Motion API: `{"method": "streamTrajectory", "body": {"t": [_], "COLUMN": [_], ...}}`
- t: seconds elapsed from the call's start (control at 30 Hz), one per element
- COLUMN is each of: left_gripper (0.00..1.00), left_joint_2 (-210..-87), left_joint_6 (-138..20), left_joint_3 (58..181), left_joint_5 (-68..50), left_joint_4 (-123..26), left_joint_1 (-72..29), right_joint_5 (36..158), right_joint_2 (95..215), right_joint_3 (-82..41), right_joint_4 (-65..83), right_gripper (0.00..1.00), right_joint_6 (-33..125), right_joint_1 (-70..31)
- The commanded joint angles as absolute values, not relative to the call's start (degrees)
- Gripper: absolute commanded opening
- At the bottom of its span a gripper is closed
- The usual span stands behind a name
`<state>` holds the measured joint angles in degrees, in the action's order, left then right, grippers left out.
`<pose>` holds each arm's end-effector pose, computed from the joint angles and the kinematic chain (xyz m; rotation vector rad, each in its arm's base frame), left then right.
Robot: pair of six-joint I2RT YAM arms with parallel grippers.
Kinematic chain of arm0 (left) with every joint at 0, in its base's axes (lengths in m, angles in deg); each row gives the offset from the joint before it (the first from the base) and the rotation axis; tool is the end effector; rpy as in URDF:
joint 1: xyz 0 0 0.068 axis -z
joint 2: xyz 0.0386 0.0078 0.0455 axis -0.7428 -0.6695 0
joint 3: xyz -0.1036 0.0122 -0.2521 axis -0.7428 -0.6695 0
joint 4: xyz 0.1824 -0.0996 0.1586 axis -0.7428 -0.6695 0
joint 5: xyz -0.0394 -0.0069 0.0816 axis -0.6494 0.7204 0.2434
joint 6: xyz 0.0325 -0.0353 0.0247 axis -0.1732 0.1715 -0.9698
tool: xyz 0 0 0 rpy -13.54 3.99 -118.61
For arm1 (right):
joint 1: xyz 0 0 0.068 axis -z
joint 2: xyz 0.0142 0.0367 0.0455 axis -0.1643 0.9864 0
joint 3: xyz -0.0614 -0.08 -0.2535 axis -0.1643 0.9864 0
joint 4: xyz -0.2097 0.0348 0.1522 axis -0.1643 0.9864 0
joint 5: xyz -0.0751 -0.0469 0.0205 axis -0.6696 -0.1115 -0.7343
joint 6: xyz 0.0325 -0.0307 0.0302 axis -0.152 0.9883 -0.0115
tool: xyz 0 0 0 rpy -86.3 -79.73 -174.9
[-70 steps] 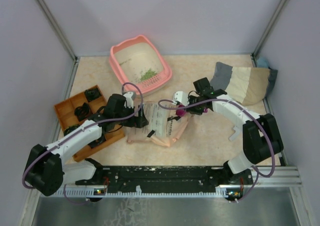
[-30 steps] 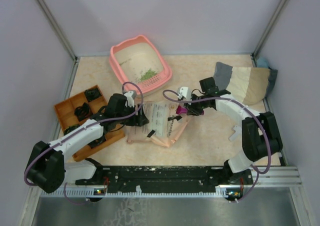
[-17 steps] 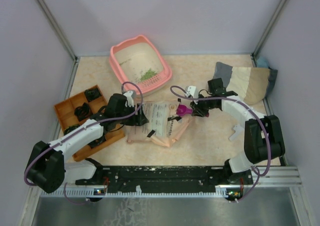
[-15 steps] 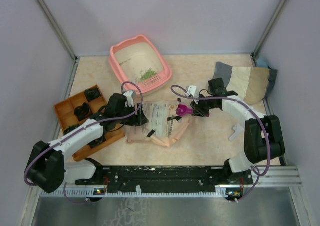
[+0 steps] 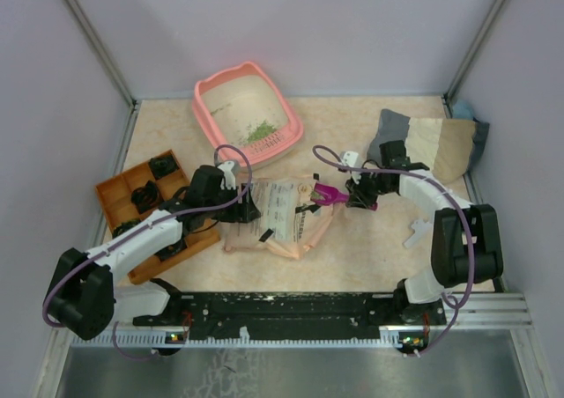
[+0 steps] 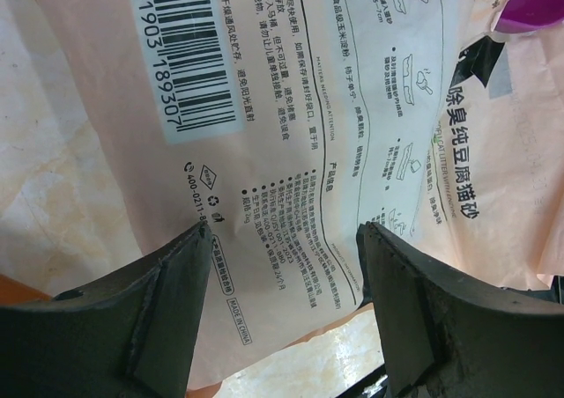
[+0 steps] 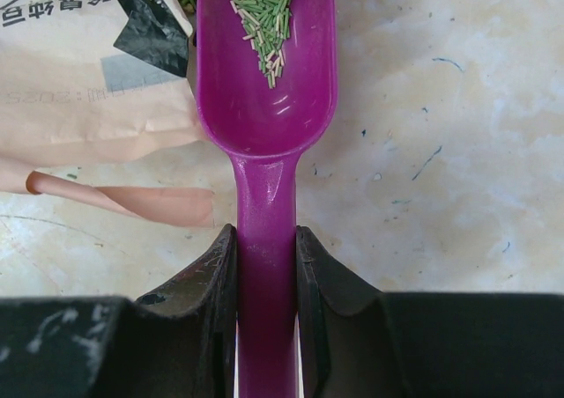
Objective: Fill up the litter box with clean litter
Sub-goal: 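Scoop the cat litter from the cat litter bag.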
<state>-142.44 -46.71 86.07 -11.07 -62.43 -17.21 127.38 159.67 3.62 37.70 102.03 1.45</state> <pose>0.2108 -0.1328 0.2115 0.2452 2.3929 -0.6707 0.2767 0.0612 0.1975 -1.3313 2.0376 0.5919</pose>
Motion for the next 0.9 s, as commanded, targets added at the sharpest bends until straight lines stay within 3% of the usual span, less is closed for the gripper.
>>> {"method": "streamTrajectory", "body": {"t": [0.0, 0.87], "left_gripper": [0.75, 0.75], "left_joint_2": [-142.6, -142.4], "left_joint_6": [-47.1, -46.8], "left_joint_3": [87.7, 89.0], "left_joint_5": [-10.8, -12.1], "left_joint_4": [-63.2, -63.6], "left_joint_1": [-17.2, -17.2], "right_joint_5": [131.3, 142.9], "right_joint_2": [156.7, 162.8], "right_joint_3": [3.6, 1.8], "right_joint_4": [38.0, 36.6], "right_gripper": [0.00, 0.00], "right_joint_6": [103.5, 103.9], "right_joint_1": [3.5, 3.9]}}
